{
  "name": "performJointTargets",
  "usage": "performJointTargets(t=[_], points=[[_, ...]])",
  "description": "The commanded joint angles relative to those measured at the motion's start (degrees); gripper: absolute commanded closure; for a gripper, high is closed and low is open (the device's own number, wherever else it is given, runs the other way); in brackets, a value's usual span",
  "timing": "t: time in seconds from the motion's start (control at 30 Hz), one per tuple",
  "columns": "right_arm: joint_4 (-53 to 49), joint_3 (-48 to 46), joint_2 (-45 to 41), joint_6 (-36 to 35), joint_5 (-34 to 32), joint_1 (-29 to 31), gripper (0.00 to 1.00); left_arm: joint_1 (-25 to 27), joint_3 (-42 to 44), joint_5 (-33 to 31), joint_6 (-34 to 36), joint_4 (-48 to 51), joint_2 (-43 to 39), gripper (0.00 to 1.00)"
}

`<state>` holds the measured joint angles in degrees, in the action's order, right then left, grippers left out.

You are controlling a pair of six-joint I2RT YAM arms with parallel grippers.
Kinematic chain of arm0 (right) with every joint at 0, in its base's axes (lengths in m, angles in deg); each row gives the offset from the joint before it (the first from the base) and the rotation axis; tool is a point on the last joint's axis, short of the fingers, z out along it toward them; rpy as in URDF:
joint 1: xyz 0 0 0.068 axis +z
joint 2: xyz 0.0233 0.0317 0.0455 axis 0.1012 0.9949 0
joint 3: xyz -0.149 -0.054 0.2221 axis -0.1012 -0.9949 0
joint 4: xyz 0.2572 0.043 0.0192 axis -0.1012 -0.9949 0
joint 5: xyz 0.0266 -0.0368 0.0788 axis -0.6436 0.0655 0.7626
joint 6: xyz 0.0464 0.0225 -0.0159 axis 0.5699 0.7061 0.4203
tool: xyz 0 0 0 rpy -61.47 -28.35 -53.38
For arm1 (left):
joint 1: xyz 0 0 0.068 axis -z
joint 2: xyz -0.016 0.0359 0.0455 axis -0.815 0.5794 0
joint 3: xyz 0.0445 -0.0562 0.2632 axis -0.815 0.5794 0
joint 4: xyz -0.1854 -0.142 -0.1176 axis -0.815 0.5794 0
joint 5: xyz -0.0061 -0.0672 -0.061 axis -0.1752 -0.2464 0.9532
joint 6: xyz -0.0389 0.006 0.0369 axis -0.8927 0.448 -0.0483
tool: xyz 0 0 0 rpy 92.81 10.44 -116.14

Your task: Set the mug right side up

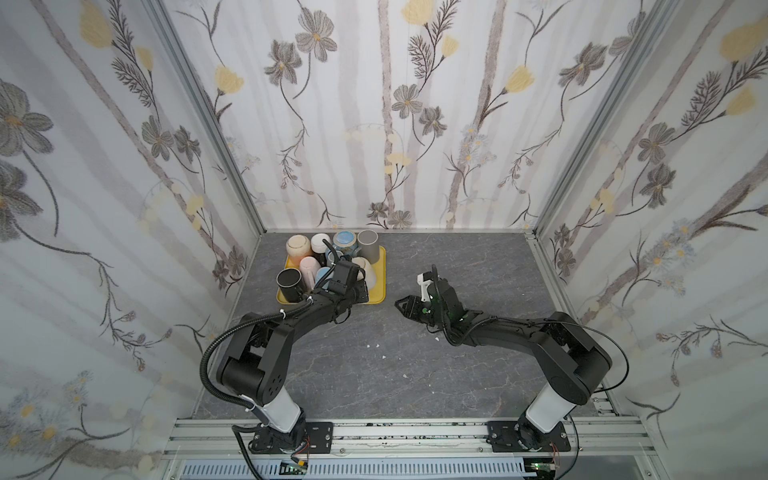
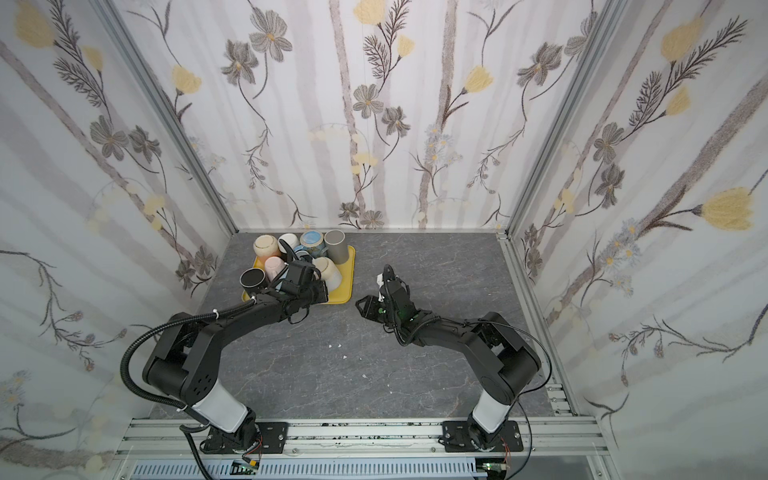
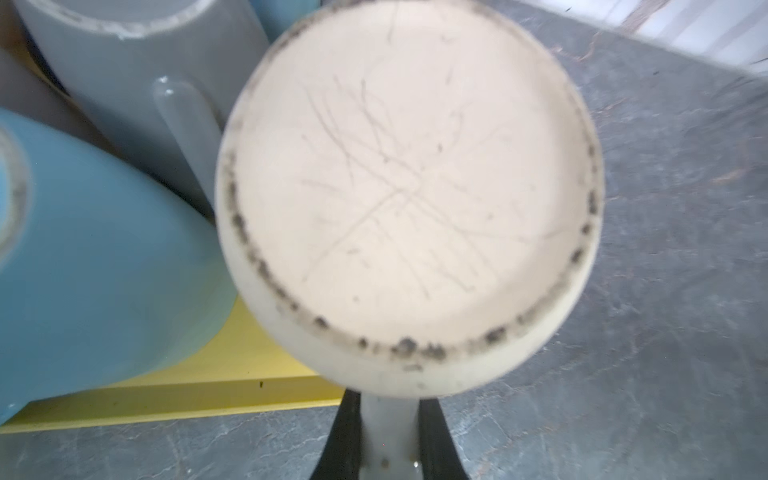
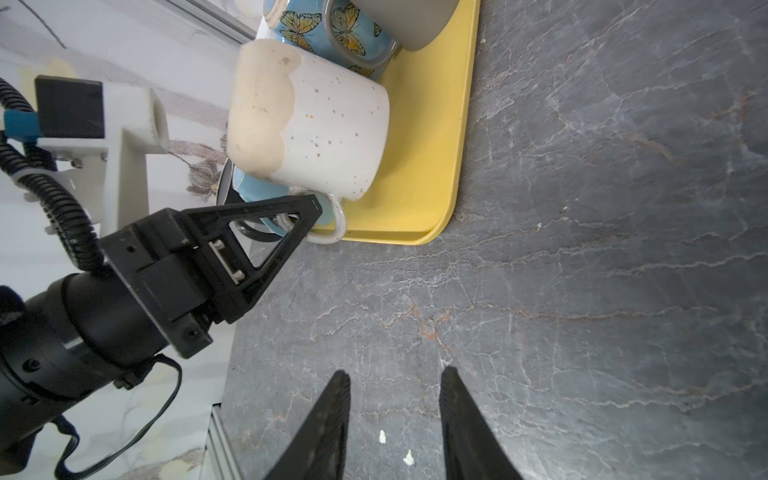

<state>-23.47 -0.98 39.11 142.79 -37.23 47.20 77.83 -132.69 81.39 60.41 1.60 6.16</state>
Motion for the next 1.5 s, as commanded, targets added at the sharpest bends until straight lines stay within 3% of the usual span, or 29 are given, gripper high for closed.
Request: performJointTargets(t=[0.0,0.3,0.53,1.1,1.37,1.47], points=[[11.1,-2.1,-1.1,5.8,3.0,-0.3,0.63,-0.2,2.9,5.3,-5.2,-13.5,-4.2,1.0],[21.2,-3.3,-4.6,11.3,6.9,-0.4,0.62,-0.1,14.9,18.2,-22.7,-36.1,-14.5,1.0],[25.0,-3.3,-4.5,13.9,9.5,-0.7,0.59,0.0,20.2,23.6,-34.4,-49.5,-17.6,1.0],[27.1,-0.8,-3.7,15.6,12.5,-0.3,0.61,2.3,22.7,25.2,-41.0,-55.3,-19.5,1.0],[29.4,-0.6,-3.1,17.2,13.1,-0.3,0.8,3.7,22.5,25.6,-43.7,-58.5,-19.5,1.0],[30.5,-0.1,-2.9,17.6,14.1,-0.3,0.81,4.6,21.7,26.2,-44.3,-58.5,-19.0,1.0]])
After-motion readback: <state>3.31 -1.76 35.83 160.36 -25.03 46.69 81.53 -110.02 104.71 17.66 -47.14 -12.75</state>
